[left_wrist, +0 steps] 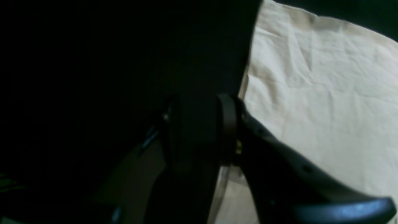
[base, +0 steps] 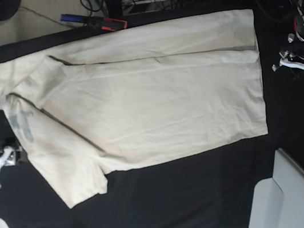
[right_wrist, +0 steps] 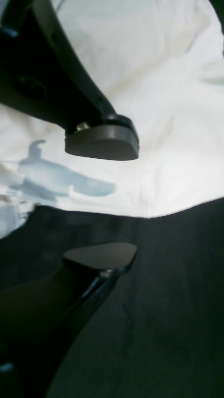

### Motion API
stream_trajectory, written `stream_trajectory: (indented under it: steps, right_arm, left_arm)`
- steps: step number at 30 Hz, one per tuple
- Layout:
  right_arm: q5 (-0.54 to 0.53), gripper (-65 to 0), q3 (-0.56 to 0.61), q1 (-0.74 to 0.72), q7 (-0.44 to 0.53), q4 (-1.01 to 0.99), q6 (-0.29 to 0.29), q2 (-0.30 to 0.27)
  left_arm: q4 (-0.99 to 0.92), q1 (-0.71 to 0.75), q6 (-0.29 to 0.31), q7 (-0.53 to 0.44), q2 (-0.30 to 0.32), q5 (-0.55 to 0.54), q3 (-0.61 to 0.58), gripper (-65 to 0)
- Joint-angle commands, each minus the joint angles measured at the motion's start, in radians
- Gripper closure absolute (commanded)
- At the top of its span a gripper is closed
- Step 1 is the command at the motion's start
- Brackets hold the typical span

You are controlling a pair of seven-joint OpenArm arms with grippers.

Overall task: Fold the T-shirt properly
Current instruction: 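Pull the gripped shoulder along the collar end with the right gripper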

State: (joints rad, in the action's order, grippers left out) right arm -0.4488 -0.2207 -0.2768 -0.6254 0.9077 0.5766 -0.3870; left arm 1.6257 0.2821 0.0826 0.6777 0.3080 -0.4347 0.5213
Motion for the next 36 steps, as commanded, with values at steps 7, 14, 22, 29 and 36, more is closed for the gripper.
stream_trajectory:
  steps: [7, 14, 22, 29, 36]
  right_arm:
    - [-0.012, -40.2, 0.198, -0.229, 0.275, -0.448, 0.006, -0.043]
    - [-0.012, -39.9, 0.287, -0.293, 0.430, -0.648, 0.006, -0.040]
    - [-0.012, -32.1, 0.294, -0.278, 0.427, -0.649, 0.006, -0.014]
    - [-0.012, -30.2, 0.295, -0.264, 0.427, -0.649, 0.009, 0.024]
    - [-0.012, -8.3, 0.294, -0.264, 0.427, -0.649, 0.009, 0.020]
  left_arm:
    - [0.014, -0.001, -0.002, -0.020, 0.020, -0.003, 0.015, -16.9]
    - [0.014, -0.001, -0.002, -0.022, 0.020, -0.003, 0.017, -16.9]
    - [0.014, -0.004, -0.002, -0.022, 0.020, -0.003, 0.012, -16.9]
    - [0.014, -0.008, -0.002, -0.022, 0.020, -0.003, 0.010, -16.9]
    - [-0.006, -0.010, -0.002, -0.022, 0.023, -0.003, 0.017, -16.9]
